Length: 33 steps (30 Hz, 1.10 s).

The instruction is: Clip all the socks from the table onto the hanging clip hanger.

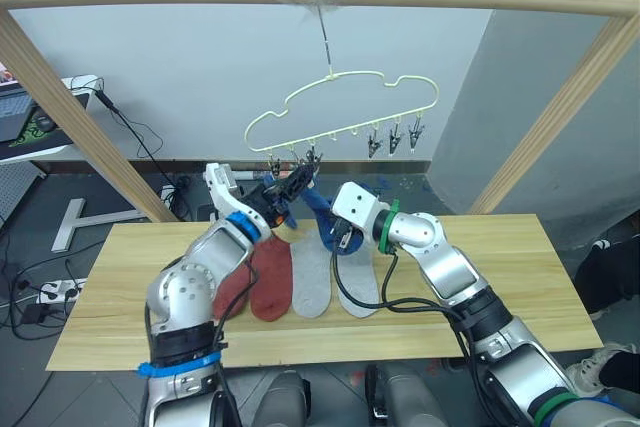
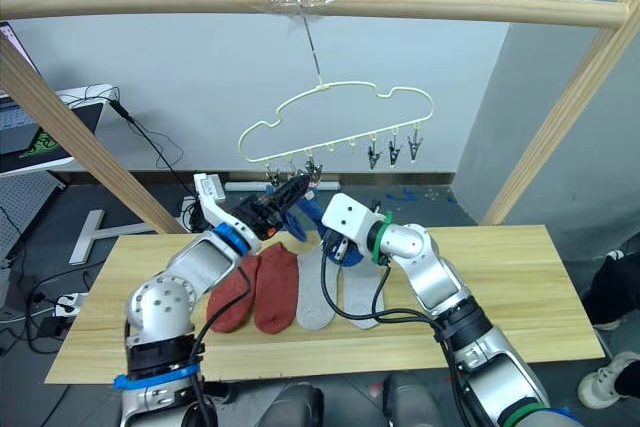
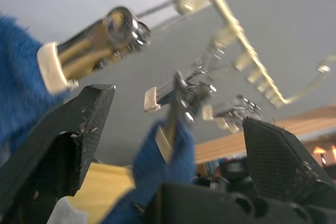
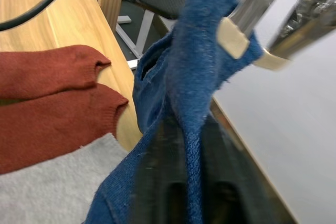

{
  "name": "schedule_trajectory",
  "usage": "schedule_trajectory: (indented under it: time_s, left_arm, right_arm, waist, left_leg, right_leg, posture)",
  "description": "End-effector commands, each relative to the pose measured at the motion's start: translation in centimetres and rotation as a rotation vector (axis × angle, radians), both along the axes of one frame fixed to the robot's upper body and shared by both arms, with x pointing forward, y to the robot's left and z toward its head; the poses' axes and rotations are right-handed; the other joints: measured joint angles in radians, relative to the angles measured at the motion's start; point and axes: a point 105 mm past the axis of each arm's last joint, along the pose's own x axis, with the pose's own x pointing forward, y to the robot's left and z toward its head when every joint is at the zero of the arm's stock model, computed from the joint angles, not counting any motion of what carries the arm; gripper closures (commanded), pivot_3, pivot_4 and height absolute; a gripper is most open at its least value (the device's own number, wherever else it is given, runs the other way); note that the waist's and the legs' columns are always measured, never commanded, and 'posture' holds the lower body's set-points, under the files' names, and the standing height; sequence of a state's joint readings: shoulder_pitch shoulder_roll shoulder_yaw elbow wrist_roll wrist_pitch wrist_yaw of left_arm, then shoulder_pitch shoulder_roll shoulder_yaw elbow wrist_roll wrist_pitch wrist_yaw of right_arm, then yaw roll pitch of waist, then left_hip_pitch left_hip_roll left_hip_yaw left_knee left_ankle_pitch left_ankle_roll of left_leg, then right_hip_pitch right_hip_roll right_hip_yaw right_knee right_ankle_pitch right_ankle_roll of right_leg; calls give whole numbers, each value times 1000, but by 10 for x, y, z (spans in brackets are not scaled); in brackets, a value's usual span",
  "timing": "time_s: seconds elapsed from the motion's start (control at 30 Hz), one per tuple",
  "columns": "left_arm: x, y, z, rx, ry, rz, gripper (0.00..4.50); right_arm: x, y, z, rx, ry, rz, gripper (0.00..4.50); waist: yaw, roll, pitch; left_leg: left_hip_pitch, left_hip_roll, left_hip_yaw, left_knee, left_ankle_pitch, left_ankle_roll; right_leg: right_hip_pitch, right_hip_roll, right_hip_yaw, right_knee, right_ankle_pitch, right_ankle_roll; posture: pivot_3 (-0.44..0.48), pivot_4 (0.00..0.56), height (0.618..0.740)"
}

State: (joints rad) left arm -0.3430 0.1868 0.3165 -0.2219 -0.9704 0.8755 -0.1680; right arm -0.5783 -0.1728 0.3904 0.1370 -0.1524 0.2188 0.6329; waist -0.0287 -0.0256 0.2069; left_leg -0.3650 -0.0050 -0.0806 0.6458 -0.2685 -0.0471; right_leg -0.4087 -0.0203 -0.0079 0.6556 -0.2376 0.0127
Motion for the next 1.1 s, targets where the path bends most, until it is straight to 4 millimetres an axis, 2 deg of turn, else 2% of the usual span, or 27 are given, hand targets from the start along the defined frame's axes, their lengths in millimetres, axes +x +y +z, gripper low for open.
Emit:
schedule_trajectory:
  time_s: [0.03,0.27,0.4,0.5,0.6,0.7,0.77,0.9,1.0,1.1]
  left_arm:
    - [-19,5,17,20,-59,-52,0]
    - [-29,13,18,138,-77,-58,0]
    - [-29,9,19,278,-148,-46,0]
    - [-25,-2,16,480,-261,-38,0]
    - [-20,-11,17,528,-340,-13,0]
    - [-11,-20,19,546,-402,41,621]
    - [-7,-24,19,544,-419,61,1219]
    - [1,-29,16,562,-432,84,2496]
    - [12,-37,10,584,-432,108,2496]
    - [21,-39,5,588,-423,139,2496]
  right_arm:
    - [1,4,18,65,-2,20,2596]
    - [-8,11,17,183,155,39,43]
    - [-10,0,12,178,173,13,43]
    - [-10,-27,9,187,181,-31,43]
    - [-13,-46,14,232,207,-46,43]
    - [-20,-72,25,265,221,-39,0]
    - [-23,-83,33,279,220,-35,0]
    - [-29,-91,42,295,218,-22,0]
    - [-35,-96,55,308,189,-11,0]
    - [-36,-91,73,369,165,-14,0]
  waist:
    - [1,0,0]
    - [9,0,0]
    - [22,0,0]
    - [34,0,0]
    - [40,1,1]
    - [41,1,1]
    - [42,2,1]
    - [32,2,1]
    - [30,3,2]
    - [28,2,2]
  left_leg:
    - [0,0,0,0,0,0]
    - [0,0,-1,0,0,0]
    - [0,0,-1,0,0,0]
    - [-1,-1,-1,-1,0,0]
    - [-3,-1,0,-1,0,0]
    - [-5,-1,0,-1,0,1]
    - [-6,0,0,-1,-1,1]
    - [-6,-1,0,-1,-1,2]
    - [-6,-1,-1,-1,-1,2]
    - [-6,-1,0,0,-1,2]
  right_leg:
    - [0,0,0,0,0,0]
    - [0,0,0,0,0,0]
    - [0,0,0,0,0,-1]
    - [0,0,0,-3,0,-1]
    - [0,0,0,-8,0,-1]
    - [0,-1,0,-10,0,-1]
    - [0,-1,0,-10,0,-1]
    - [-1,0,-1,-10,0,-1]
    - [-1,1,-2,-9,0,-1]
    - [-1,0,-2,-9,0,0]
  posture:
    - [51,174,740]
    - [63,175,740]
    - [75,180,740]
    - [73,180,740]
    - [63,183,740]
    - [49,185,740]
    - [42,186,740]
    - [21,185,740]
    - [10,184,740]
    - [-5,182,740]
